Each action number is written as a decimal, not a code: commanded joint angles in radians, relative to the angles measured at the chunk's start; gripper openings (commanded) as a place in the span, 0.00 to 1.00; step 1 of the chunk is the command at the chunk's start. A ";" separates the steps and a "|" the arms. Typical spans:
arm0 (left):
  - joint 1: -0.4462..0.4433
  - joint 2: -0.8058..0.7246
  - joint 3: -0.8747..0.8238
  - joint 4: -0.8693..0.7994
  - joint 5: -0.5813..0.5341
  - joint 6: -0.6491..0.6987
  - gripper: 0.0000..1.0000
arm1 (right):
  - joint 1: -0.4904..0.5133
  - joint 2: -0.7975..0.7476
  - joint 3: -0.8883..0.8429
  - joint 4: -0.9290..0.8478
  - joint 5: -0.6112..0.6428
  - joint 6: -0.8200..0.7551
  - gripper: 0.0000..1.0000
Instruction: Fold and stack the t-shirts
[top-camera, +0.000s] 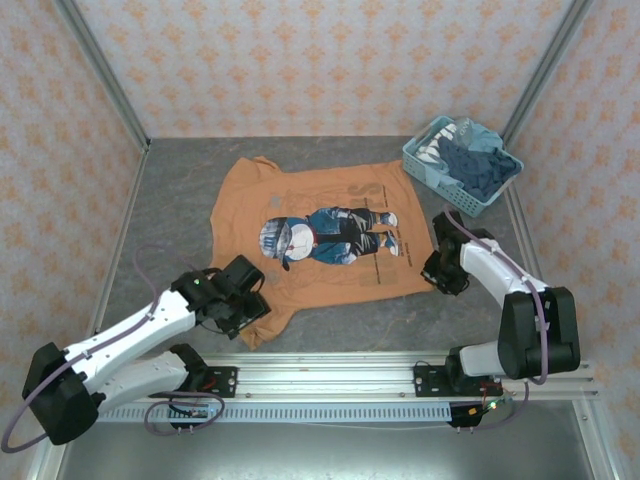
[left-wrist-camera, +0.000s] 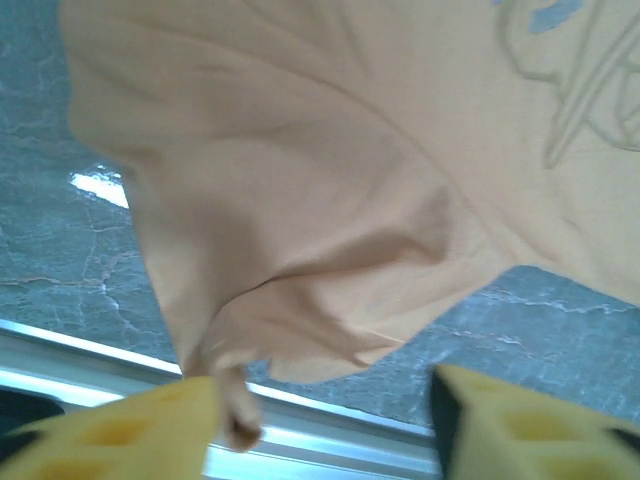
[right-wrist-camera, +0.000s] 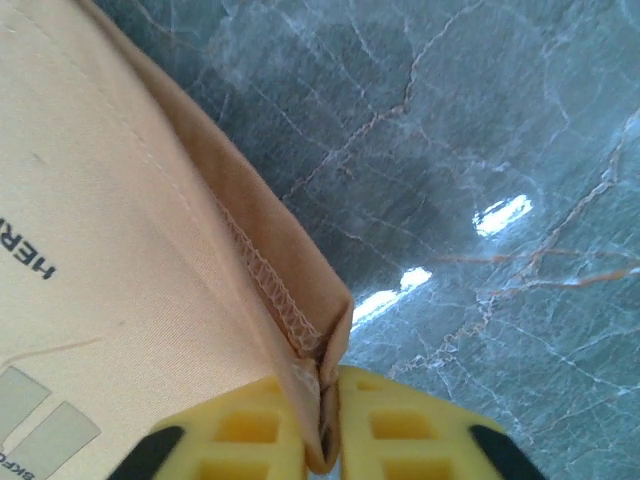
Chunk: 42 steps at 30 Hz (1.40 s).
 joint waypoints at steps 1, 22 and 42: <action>0.031 -0.005 0.068 -0.141 -0.123 0.070 0.71 | -0.004 -0.008 0.039 -0.062 0.038 -0.015 0.21; 0.629 0.801 0.393 0.114 -0.151 0.448 0.28 | 0.041 0.271 0.125 0.085 -0.022 -0.008 0.30; 0.587 0.302 0.088 0.133 0.019 0.259 0.57 | 0.045 0.053 0.134 -0.028 -0.051 -0.054 0.52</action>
